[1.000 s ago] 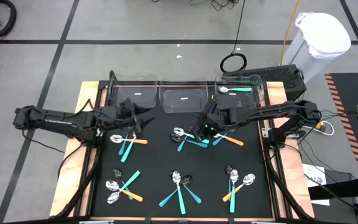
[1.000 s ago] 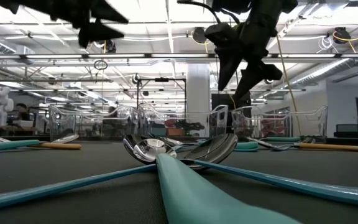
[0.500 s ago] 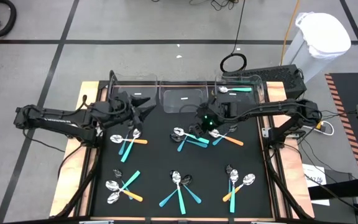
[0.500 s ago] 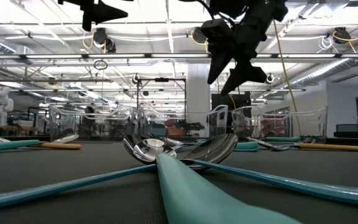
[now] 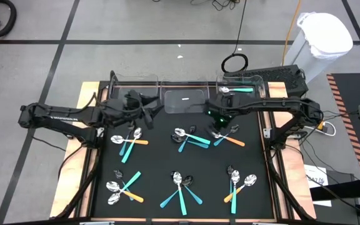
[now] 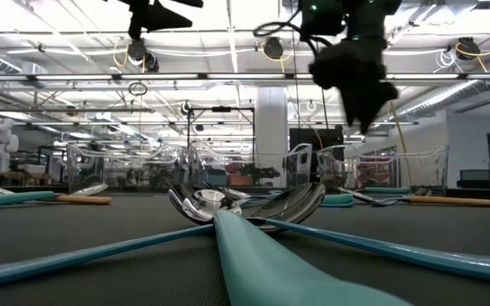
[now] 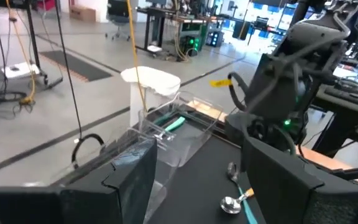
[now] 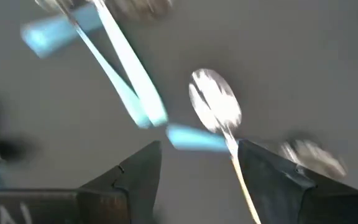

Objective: Sort silverware by color (type)
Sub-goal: Put the light blue spoon into the middle transparent bin

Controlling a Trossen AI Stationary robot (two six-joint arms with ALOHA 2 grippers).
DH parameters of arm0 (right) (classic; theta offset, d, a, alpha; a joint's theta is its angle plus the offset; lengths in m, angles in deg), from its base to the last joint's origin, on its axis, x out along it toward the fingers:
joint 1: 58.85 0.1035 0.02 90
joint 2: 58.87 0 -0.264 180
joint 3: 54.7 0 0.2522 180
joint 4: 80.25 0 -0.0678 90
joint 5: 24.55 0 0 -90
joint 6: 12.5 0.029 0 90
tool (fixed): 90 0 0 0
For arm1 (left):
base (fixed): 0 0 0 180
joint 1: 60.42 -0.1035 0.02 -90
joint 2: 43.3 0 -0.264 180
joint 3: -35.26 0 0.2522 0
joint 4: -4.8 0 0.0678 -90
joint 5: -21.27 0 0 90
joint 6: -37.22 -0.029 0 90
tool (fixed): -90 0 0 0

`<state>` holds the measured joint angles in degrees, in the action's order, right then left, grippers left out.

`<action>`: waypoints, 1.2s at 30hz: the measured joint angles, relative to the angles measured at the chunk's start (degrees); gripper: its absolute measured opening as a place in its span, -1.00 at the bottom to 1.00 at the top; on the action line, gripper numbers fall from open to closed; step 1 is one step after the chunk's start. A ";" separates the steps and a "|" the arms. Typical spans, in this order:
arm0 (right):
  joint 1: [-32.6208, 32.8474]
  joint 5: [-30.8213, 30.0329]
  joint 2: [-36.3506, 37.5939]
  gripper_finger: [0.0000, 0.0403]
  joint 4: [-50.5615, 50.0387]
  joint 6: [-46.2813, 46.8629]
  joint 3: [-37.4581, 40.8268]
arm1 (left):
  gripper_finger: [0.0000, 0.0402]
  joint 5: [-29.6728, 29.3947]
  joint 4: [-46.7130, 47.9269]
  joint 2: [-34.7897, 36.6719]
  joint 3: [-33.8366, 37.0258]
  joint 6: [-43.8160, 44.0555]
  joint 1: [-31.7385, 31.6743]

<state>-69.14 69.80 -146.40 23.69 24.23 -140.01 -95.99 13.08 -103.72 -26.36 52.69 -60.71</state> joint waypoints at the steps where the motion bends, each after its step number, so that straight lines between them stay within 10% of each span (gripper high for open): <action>1: 0.62 -0.07 0.02 0.03 -0.73 0.02 0.49 | 0.19 0.00 0.06 -0.39 0.00 1.31 -0.09; 16: 4.10 4.38 11.85 0.03 22.52 17.45 15.81 | 0.19 2.74 1.38 -4.01 0.08 7.78 -0.68; 36: 2.90 -2.61 -3.15 0.03 44.62 25.05 15.85 | 0.19 7.50 10.93 -3.32 0.13 9.92 -3.26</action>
<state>-66.24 67.20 -149.55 68.31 49.28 -124.16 -88.50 24.01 -107.04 -26.23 62.61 -63.97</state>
